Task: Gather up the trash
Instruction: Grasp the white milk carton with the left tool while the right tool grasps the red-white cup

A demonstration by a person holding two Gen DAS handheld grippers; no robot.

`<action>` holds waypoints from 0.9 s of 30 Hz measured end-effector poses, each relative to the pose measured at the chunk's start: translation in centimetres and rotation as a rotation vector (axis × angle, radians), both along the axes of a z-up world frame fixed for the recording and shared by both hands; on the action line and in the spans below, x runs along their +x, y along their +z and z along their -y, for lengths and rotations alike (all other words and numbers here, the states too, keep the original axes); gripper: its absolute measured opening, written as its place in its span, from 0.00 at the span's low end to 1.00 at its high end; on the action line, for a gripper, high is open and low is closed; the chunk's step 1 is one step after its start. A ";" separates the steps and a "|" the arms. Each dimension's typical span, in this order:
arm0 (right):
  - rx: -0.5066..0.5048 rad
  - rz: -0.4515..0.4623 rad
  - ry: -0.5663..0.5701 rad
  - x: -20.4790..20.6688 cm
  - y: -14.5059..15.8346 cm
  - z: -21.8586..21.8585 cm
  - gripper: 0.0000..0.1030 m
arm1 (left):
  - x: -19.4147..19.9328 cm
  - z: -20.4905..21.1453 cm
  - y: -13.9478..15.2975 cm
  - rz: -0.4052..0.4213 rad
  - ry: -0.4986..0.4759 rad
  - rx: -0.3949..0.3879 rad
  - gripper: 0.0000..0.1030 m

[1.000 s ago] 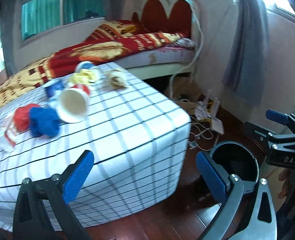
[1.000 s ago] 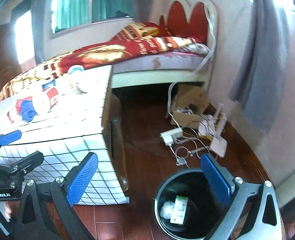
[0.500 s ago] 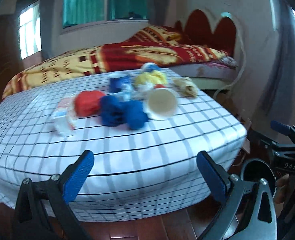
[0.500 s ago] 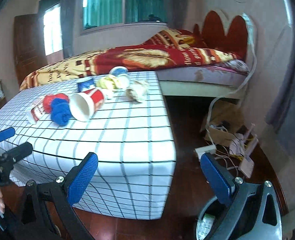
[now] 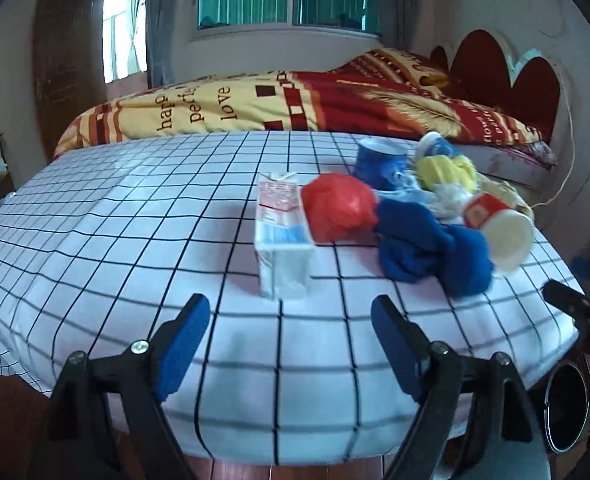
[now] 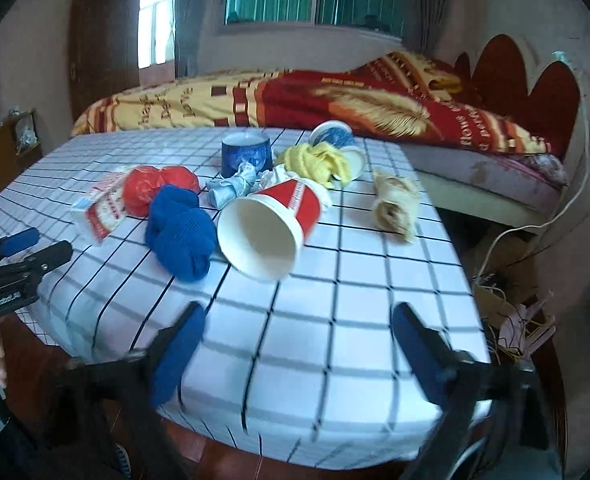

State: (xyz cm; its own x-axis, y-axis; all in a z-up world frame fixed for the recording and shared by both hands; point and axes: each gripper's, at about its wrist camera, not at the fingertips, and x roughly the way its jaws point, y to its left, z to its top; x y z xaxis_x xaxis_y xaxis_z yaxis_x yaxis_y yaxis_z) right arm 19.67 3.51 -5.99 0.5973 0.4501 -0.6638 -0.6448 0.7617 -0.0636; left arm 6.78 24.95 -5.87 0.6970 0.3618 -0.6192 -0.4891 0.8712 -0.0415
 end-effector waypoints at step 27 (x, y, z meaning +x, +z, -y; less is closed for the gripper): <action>0.060 -0.047 -0.018 4.4 0.3 -1.0 0.03 | 1.3 -1.5 0.9 0.058 -0.039 -0.064 0.34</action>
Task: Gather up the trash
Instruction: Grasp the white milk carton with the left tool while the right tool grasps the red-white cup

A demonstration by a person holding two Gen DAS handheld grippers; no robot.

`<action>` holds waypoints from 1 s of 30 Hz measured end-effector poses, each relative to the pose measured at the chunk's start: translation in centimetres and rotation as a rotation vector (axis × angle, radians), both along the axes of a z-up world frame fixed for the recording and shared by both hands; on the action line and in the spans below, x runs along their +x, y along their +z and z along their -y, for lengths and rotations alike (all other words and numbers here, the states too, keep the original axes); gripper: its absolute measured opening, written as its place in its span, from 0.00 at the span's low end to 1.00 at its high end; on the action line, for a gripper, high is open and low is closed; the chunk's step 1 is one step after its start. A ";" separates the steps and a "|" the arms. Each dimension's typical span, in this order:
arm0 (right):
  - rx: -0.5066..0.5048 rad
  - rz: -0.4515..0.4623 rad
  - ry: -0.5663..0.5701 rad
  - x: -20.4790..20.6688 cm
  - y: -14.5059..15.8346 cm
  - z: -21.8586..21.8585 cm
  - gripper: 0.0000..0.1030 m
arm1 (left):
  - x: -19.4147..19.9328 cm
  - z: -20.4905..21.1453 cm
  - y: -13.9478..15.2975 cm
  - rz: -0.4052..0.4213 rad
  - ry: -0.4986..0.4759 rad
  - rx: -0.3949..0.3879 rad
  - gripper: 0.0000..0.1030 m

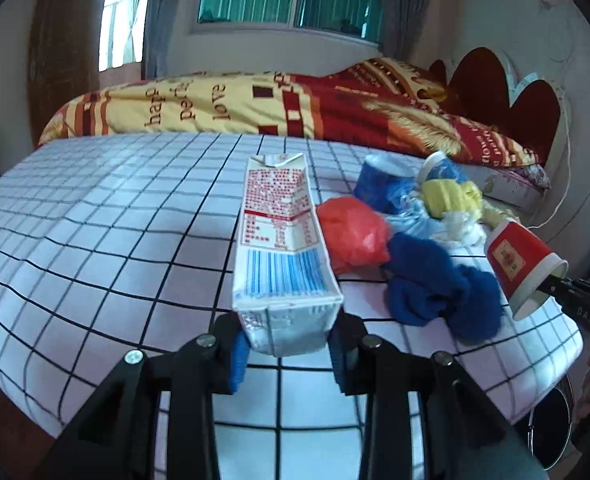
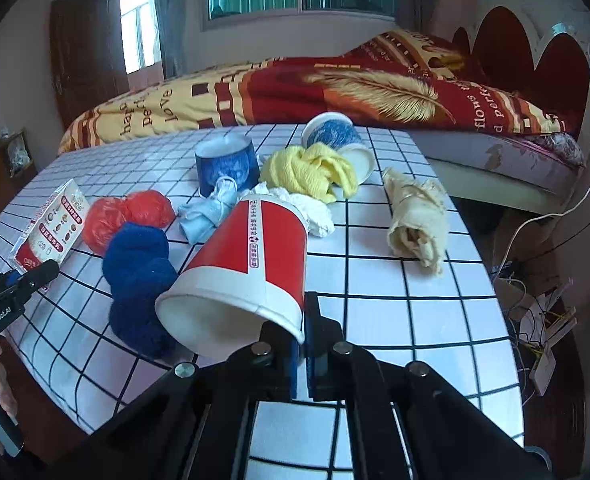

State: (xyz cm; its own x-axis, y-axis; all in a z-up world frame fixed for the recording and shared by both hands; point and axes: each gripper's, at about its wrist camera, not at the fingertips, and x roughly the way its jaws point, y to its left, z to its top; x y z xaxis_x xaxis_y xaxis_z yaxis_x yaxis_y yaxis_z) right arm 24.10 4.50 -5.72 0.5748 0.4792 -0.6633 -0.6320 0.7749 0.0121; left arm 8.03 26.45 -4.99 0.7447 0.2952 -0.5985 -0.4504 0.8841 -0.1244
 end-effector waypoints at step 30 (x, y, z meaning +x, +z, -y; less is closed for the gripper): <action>0.100 0.029 -0.292 -3.5 1.8 22.6 0.03 | 2.9 20.7 1.8 0.018 -0.455 0.058 0.34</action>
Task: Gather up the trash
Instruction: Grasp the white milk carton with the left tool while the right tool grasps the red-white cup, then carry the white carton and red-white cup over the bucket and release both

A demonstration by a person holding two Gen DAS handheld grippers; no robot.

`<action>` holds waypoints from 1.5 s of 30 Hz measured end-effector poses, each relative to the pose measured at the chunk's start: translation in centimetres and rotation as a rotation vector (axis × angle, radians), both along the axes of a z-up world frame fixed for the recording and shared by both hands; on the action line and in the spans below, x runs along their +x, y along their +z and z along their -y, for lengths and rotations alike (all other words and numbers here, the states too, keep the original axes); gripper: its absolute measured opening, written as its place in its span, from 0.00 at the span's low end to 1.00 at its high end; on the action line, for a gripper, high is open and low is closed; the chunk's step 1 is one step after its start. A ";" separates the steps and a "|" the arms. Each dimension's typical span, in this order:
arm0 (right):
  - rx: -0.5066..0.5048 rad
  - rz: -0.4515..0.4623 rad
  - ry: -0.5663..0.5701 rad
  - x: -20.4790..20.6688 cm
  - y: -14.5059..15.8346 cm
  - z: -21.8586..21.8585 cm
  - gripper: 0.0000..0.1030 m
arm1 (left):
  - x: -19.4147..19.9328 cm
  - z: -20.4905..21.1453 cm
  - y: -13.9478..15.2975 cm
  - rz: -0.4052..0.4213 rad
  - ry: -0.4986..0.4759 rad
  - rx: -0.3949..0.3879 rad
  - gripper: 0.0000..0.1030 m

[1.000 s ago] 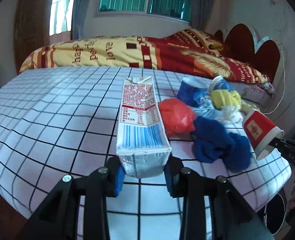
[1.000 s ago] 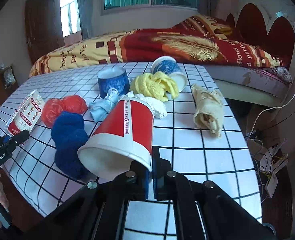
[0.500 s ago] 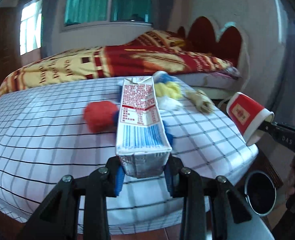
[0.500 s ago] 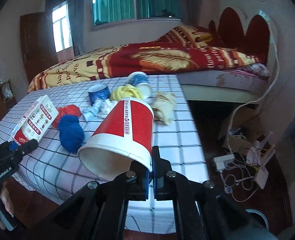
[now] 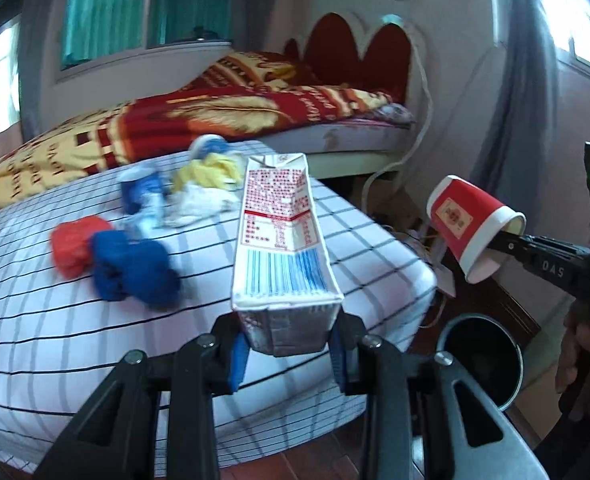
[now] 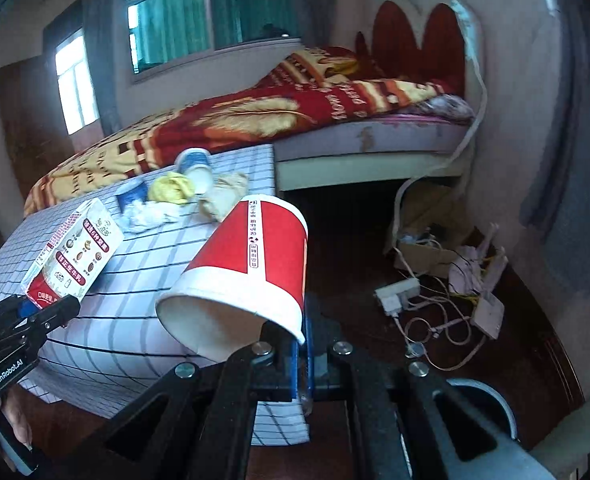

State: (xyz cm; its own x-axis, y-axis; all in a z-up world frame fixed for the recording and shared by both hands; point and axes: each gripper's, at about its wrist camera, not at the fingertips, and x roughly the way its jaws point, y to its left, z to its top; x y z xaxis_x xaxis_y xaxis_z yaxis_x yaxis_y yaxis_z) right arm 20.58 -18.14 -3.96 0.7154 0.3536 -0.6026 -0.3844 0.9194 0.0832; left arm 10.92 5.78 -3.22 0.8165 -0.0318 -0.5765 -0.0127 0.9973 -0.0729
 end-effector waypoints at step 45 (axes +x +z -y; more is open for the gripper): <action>-0.189 -0.423 -0.399 -1.2 -17.3 26.5 0.89 | 4.5 25.7 -11.5 -0.329 -0.468 0.050 1.00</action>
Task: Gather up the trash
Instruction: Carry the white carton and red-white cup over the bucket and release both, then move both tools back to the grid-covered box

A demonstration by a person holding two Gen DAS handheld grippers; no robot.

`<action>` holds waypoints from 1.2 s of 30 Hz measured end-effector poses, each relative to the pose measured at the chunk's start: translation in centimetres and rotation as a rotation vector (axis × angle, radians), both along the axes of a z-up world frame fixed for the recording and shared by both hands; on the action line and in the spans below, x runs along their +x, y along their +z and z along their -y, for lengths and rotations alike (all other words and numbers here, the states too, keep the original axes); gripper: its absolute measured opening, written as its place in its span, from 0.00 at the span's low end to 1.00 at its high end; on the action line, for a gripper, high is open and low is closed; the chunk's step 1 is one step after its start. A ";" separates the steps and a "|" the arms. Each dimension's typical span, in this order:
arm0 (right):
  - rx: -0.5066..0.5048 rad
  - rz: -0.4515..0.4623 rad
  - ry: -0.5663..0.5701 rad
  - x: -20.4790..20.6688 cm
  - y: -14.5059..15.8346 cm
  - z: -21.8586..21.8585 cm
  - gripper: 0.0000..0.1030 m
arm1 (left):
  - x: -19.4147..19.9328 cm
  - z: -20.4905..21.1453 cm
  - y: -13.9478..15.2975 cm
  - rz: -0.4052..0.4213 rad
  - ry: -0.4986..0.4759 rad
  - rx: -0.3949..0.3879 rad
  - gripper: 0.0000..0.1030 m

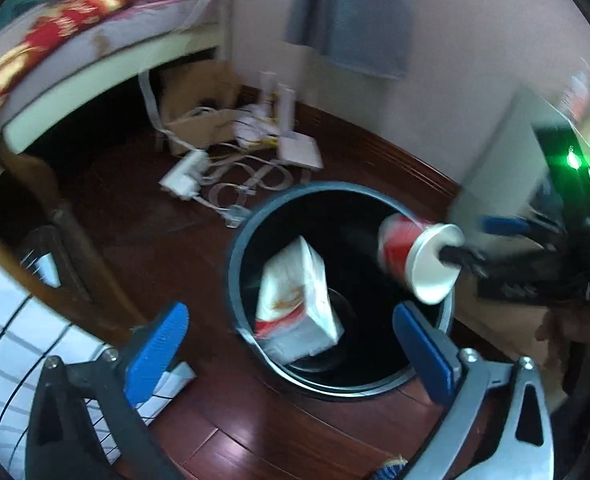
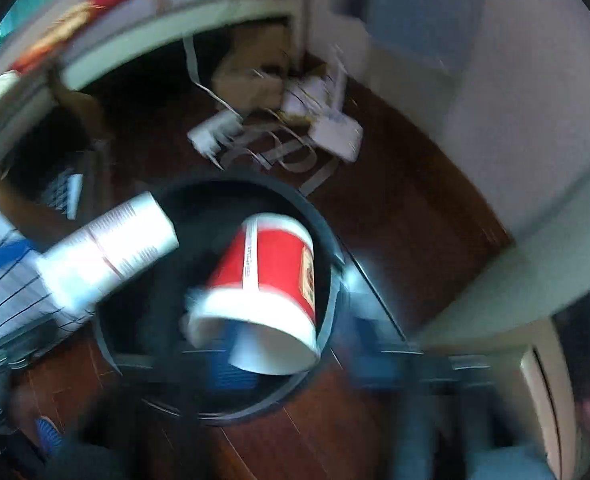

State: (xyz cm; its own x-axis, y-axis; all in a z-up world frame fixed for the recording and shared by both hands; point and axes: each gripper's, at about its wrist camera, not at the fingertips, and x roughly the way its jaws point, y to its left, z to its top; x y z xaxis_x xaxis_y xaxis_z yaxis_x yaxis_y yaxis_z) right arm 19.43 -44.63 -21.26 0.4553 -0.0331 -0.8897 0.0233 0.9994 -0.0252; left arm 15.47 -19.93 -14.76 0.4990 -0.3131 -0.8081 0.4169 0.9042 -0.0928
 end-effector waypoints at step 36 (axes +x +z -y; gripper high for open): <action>-0.029 0.269 0.141 0.4 10.5 -9.7 1.00 | -2.0 -9.4 8.7 0.274 0.267 0.007 1.00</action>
State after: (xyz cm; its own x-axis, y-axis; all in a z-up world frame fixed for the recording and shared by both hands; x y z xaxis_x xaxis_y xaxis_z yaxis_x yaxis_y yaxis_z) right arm 19.81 -34.91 -10.80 0.6761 0.0238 -0.7364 -0.1060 0.9922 -0.0653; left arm 13.50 -10.58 -6.03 0.7600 -0.1377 -0.6352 0.1752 0.9845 -0.0039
